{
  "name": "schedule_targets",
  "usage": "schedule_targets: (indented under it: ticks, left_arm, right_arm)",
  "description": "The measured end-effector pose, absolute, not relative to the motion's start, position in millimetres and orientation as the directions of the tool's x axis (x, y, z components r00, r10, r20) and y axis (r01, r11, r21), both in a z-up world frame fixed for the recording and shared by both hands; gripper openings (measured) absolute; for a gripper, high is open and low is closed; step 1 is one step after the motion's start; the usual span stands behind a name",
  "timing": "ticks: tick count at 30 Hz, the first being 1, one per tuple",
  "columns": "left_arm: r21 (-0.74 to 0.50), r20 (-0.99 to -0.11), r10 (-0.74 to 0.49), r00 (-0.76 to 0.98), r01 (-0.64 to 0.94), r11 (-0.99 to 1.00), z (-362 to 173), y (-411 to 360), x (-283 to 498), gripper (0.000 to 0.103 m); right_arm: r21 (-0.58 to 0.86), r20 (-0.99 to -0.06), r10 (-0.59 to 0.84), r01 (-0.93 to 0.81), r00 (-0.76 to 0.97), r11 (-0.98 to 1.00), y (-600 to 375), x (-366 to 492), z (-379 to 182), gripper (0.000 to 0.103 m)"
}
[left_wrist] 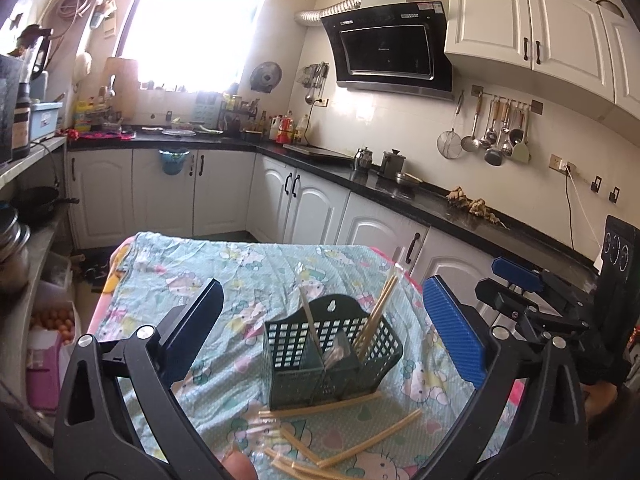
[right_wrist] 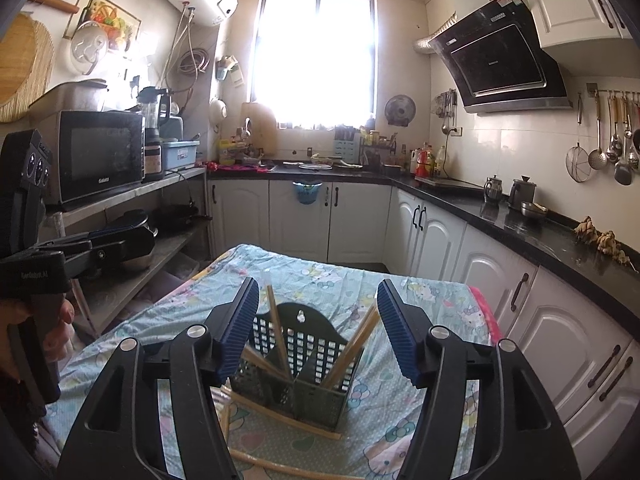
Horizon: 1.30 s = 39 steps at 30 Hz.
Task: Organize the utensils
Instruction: 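Withdraw both open tools from the basket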
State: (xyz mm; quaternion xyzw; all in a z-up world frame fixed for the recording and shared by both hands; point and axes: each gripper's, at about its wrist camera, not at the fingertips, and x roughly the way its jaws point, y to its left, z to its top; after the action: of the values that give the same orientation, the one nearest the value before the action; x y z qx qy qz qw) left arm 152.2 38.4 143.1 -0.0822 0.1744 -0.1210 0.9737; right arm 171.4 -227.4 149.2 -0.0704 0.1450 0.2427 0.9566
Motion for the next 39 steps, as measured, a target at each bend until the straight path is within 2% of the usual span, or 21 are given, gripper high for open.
schedule_targets:
  ticks: [19,39]
  left_arm:
    - [-0.261,-0.435,-0.251,0.865,0.146,0.954,91,56,128,0.092]
    - [-0.252,-0.558,-0.263,0.787,0.141,0.957,35,45,123,0.092]
  right_arm:
    - [-0.102,-0.410,0.453,-0.533,0.792,0.840,-221,141,107,0.059]
    - [-0.073,-0.575,0.386,-0.516,0.721,0.854,-240,133,30,0.060]
